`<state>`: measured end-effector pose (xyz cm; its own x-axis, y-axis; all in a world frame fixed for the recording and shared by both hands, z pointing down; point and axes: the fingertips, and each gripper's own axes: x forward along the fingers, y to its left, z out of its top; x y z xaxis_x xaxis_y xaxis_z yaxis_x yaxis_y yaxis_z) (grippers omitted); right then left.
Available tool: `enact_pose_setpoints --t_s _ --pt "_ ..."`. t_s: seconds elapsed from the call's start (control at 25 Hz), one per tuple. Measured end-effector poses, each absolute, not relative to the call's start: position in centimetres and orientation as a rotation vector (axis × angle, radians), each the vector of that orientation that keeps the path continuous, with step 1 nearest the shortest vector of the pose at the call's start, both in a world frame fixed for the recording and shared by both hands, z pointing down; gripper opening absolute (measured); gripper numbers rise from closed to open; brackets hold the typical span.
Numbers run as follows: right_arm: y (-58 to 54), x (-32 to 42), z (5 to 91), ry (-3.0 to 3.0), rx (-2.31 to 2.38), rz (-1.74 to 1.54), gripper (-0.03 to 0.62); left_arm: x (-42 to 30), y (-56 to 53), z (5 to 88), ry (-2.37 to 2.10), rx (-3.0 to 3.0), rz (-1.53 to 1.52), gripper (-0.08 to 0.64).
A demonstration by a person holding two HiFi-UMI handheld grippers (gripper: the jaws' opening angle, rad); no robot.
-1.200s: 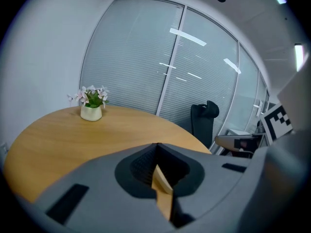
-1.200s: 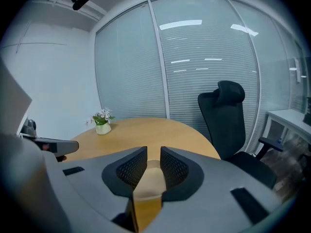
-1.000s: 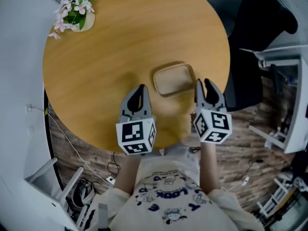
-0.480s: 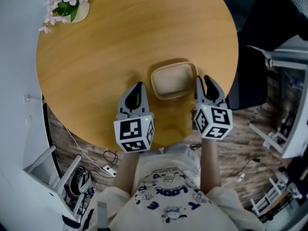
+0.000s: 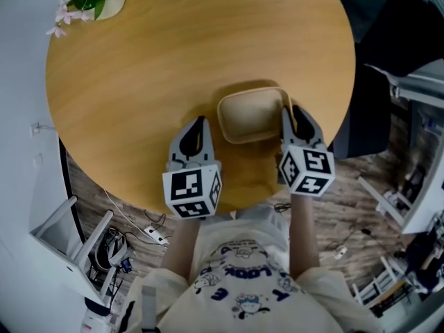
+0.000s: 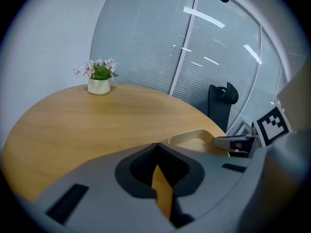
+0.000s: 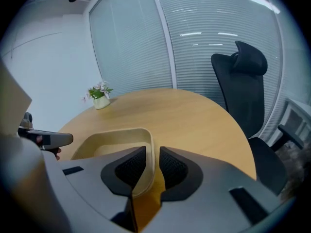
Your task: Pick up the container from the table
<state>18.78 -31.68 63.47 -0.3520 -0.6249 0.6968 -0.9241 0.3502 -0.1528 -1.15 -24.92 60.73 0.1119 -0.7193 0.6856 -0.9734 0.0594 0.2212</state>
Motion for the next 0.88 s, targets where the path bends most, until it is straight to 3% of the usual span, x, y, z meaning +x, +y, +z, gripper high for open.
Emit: enact_pose_setpoints --t_s 0.16,0.4,0.88 --pt "-31.7 18.8 64.4 -2.082 1.319 0.765 0.082 -1.0 -24.8 61.2 -1.671 1.693 0.482 0.002" --pt "-31.8 18.4 65.1 -2.087 1.3 0.78 0.02 -1.1 -24.4 61.8 -1.683 1.658 0.487 0.002" --pt "-32.3 18.0 62.5 -2.147 1.344 0.808 0.014 -1.8 -24.1 59.9 -1.75 1.651 0.454 0.002"
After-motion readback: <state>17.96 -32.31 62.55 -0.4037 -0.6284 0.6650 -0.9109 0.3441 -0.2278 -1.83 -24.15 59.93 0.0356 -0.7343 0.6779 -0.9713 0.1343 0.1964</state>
